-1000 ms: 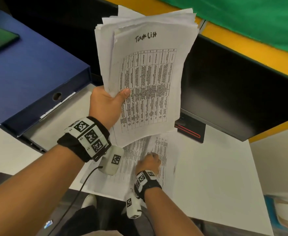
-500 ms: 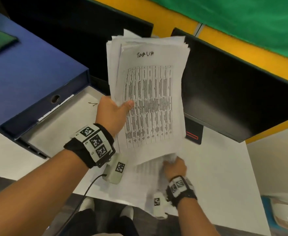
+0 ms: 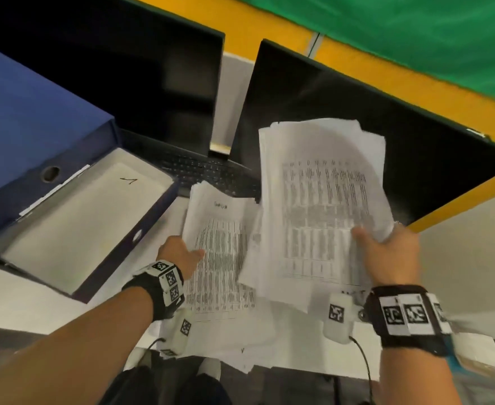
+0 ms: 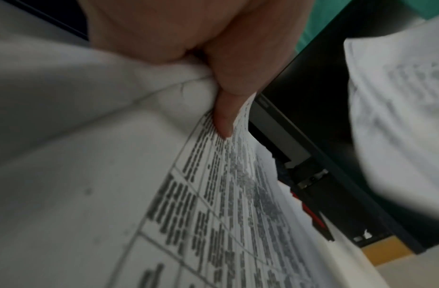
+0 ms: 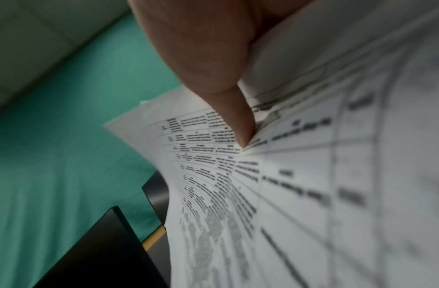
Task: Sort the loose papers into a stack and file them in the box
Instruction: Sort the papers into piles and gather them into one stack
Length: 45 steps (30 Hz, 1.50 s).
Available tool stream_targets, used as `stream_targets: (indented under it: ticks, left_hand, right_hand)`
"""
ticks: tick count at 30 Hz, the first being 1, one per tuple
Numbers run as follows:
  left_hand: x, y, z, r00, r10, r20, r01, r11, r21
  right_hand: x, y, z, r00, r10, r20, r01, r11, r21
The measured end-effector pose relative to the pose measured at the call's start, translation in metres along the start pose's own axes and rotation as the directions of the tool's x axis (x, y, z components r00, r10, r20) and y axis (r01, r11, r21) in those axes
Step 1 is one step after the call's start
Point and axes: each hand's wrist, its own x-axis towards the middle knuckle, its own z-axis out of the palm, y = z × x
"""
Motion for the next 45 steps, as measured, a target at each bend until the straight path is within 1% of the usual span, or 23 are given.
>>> stream_targets:
  ticks: [1, 4, 6, 8, 10, 11, 13, 14, 15, 17, 18, 20, 22, 23, 25, 28, 29, 33, 35, 38, 42, 43, 45]
  left_hand:
    - [0.000, -0.003, 0.002, 1.000, 0.016, -0.018, -0.016, 1.000, -0.016]
    - [-0.003, -0.006, -0.001, 0.996, 0.060, -0.068, -0.061, 0.998, -0.016]
    - [-0.004, -0.005, -0.005, 0.994, 0.069, -0.081, -0.071, 0.997, -0.014]
    - [-0.006, -0.002, -0.009, 0.996, 0.062, -0.060, -0.060, 0.998, 0.030]
    - [-0.007, 0.001, -0.010, 1.000, 0.012, 0.010, -0.012, 0.999, 0.038]
    - [-0.009, 0.004, -0.011, 0.999, -0.012, 0.045, 0.011, 1.000, 0.019]
    - [-0.011, 0.003, -0.009, 0.994, -0.027, 0.104, 0.025, 0.999, 0.021]
    - [-0.012, 0.002, -0.008, 0.993, -0.018, 0.118, 0.012, 0.999, 0.046]
    - [-0.012, 0.002, -0.007, 0.993, 0.003, 0.116, -0.012, 0.997, 0.074]
    - [-0.015, 0.005, -0.009, 0.996, 0.063, 0.069, -0.071, 0.990, 0.123]
    - [-0.018, 0.010, -0.013, 0.994, 0.105, 0.038, -0.110, 0.984, 0.142]
    - [-0.025, 0.022, -0.025, 0.980, 0.200, -0.020, -0.193, 0.963, 0.186]
    - [-0.033, 0.034, -0.039, 0.954, 0.289, -0.082, -0.262, 0.934, 0.245]
    - [-0.039, 0.039, -0.047, 0.943, 0.313, -0.114, -0.275, 0.924, 0.266]
    - [-0.048, 0.050, -0.060, 0.925, 0.343, -0.162, -0.287, 0.912, 0.293]
    - [-0.057, 0.059, -0.071, 0.913, 0.364, -0.184, -0.303, 0.908, 0.289]
    - [-0.059, 0.060, -0.073, 0.913, 0.363, -0.186, -0.305, 0.910, 0.281]
    - [-0.063, 0.059, -0.078, 0.923, 0.338, -0.185, -0.293, 0.928, 0.232]
    - [-0.064, 0.058, -0.079, 0.923, 0.339, -0.180, -0.299, 0.929, 0.217]
    - [-0.059, 0.056, -0.082, 0.926, 0.335, -0.174, -0.299, 0.933, 0.203]
    - [-0.053, 0.051, -0.079, 0.926, 0.329, -0.185, -0.295, 0.936, 0.191]
    - [-0.051, 0.048, -0.078, 0.927, 0.326, -0.184, -0.293, 0.938, 0.184]
    - [-0.047, 0.041, -0.073, 0.935, 0.310, -0.172, -0.283, 0.945, 0.163]
  right_hand:
    - [-0.001, -0.001, 0.007, 0.998, 0.031, 0.059, -0.033, 0.998, 0.046]
    - [-0.012, 0.008, 0.048, 0.965, 0.130, 0.229, -0.148, 0.987, 0.067]
    - [-0.020, 0.025, 0.085, 0.925, 0.223, 0.308, -0.258, 0.963, 0.075]
    - [-0.031, 0.042, 0.118, 0.881, 0.293, 0.371, -0.318, 0.948, 0.005]
    - [-0.044, 0.054, 0.145, 0.836, 0.308, 0.454, -0.293, 0.950, -0.107]
    - [-0.052, 0.058, 0.158, 0.820, 0.291, 0.493, -0.249, 0.957, -0.151]
    - [-0.068, 0.063, 0.178, 0.787, 0.229, 0.573, -0.109, 0.965, -0.237]
    - [-0.073, 0.067, 0.185, 0.789, 0.201, 0.581, -0.048, 0.962, -0.268]
    - [-0.075, 0.069, 0.189, 0.807, 0.184, 0.562, -0.008, 0.953, -0.302]
    - [-0.073, 0.077, 0.188, 0.856, 0.225, 0.465, -0.053, 0.934, -0.354]
    - [-0.071, 0.083, 0.187, 0.870, 0.266, 0.415, -0.095, 0.917, -0.388]
    - [-0.075, 0.092, 0.185, 0.856, 0.334, 0.395, -0.142, 0.887, -0.440]
    - [-0.082, 0.094, 0.186, 0.835, 0.342, 0.431, -0.110, 0.871, -0.479]
    - [-0.086, 0.093, 0.188, 0.830, 0.345, 0.438, -0.109, 0.871, -0.479]
    - [-0.090, 0.089, 0.192, 0.824, 0.363, 0.435, -0.114, 0.858, -0.500]
    - [-0.092, 0.083, 0.198, 0.856, 0.341, 0.388, -0.050, 0.803, -0.594]
    - [-0.090, 0.081, 0.199, 0.857, 0.351, 0.378, -0.059, 0.795, -0.604]
    - [-0.077, 0.077, 0.207, 0.801, 0.441, 0.404, -0.180, 0.823, -0.539]
    - [-0.075, 0.077, 0.211, 0.800, 0.446, 0.401, -0.222, 0.842, -0.493]
    - [-0.075, 0.074, 0.209, 0.790, 0.469, 0.394, -0.329, 0.867, -0.374]
    - [-0.068, 0.073, 0.194, 0.772, 0.473, 0.424, -0.417, 0.881, -0.224]
    - [-0.064, 0.071, 0.185, 0.780, 0.455, 0.429, -0.414, 0.890, -0.192]
    - [-0.056, 0.066, 0.165, 0.826, 0.393, 0.403, -0.353, 0.919, -0.175]
